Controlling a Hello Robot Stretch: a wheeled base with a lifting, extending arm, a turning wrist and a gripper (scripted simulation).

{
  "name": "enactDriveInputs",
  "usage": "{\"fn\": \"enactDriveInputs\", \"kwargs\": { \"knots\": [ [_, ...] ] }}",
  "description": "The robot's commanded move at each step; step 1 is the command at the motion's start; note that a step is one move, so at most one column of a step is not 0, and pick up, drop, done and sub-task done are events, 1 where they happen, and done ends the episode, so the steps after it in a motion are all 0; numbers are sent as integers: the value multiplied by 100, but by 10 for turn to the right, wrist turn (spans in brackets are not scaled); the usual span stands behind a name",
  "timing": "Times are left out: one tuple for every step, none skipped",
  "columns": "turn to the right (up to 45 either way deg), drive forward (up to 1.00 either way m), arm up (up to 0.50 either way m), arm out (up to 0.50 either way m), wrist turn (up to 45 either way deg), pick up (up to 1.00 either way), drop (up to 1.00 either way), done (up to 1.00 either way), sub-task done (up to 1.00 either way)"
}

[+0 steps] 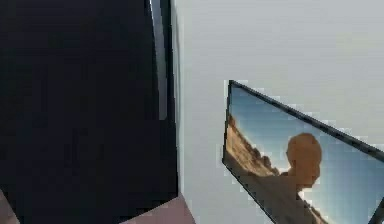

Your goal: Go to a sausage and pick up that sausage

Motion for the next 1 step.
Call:
{"fn": "enactDriveInputs", "kwargs": {
  "knots": [
    [-450, 0, 0, 0, 0, 0, 0, 0, 0]
  ]
}}
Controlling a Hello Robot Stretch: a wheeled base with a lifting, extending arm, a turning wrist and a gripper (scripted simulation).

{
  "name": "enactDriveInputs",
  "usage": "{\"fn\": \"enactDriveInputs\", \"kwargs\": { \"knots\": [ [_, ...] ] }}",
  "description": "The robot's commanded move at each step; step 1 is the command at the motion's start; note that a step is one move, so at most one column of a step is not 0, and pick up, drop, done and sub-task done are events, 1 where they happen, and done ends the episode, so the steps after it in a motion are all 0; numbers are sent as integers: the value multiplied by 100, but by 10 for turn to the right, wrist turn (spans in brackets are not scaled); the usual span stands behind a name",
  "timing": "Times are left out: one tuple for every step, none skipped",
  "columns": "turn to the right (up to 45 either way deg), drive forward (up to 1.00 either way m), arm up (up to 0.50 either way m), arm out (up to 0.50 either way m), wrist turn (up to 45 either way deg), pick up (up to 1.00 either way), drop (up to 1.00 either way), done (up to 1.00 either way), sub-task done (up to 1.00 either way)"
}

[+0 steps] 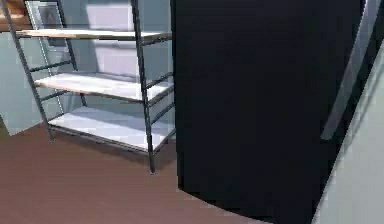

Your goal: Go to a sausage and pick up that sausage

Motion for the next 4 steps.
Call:
{"fn": "enactDriveInputs", "kwargs": {
  "knots": [
    [-450, 0, 0, 0, 0, 0, 0, 0, 0],
    [-330, 0, 0, 0, 0, 0, 0, 0, 0],
    [0, 25, 0, 0, 0, 0, 0, 0, 0],
    [-300, 0, 0, 0, 0, 0, 0, 0, 0]
  ]
}}
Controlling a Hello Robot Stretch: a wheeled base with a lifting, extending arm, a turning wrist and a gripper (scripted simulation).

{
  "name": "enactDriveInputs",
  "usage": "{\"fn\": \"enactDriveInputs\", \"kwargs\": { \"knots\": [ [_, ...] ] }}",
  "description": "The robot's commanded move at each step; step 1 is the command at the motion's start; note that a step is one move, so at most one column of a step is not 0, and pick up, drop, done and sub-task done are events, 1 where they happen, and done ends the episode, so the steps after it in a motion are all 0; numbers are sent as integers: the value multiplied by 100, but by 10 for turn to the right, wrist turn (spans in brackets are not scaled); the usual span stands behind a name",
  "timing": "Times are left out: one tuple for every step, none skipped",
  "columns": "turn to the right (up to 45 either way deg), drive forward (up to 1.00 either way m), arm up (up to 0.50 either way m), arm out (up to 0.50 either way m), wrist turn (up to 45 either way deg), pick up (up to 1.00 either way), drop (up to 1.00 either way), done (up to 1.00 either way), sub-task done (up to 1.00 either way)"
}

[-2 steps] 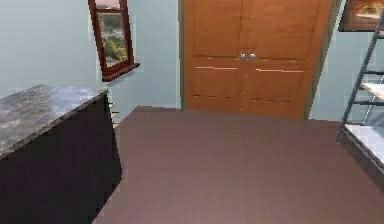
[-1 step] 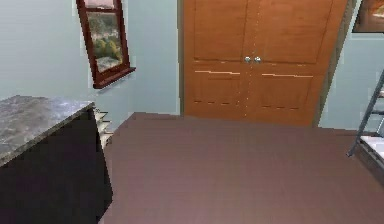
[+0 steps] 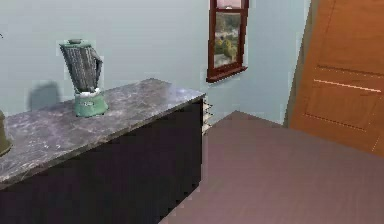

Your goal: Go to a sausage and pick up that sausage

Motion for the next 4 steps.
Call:
{"fn": "enactDriveInputs", "kwargs": {
  "knots": [
    [0, 20, 0, 0, 0, 0, 0, 0, 0],
    [-420, 0, 0, 0, 0, 0, 0, 0, 0],
    [0, 15, 0, 0, 0, 0, 0, 0, 0],
    [-450, 0, 0, 0, 0, 0, 0, 0, 0]
  ]
}}
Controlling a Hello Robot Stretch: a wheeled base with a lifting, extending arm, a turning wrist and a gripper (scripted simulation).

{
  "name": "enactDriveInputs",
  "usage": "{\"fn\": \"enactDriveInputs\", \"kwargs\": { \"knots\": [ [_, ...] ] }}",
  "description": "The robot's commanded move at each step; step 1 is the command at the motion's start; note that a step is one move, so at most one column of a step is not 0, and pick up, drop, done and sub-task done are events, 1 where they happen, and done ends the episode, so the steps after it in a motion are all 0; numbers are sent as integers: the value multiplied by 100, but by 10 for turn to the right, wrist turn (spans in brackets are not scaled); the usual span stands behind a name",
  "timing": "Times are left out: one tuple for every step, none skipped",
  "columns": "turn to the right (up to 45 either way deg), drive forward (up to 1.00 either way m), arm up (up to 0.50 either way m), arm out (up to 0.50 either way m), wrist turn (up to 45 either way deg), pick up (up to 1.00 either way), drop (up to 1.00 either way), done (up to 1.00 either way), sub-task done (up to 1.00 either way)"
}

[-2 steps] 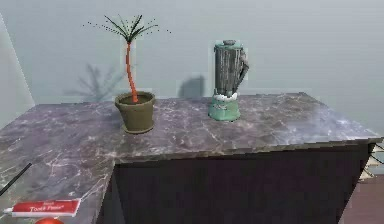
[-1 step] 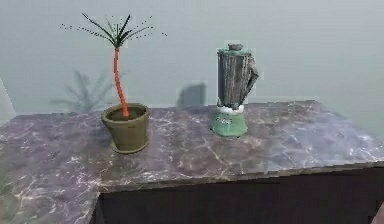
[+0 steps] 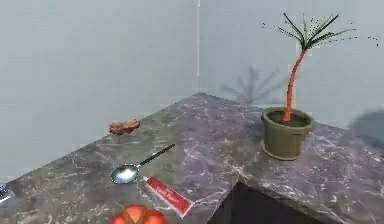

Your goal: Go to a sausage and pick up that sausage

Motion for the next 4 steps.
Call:
{"fn": "enactDriveInputs", "kwargs": {
  "knots": [
    [-450, 0, 0, 0, 0, 0, 0, 0, 0],
    [-450, 0, 0, 0, 0, 0, 0, 0, 0],
    [-180, 0, 0, 0, 0, 0, 0, 0, 0],
    [-300, 0, 0, 0, 0, 0, 0, 0, 0]
  ]
}}
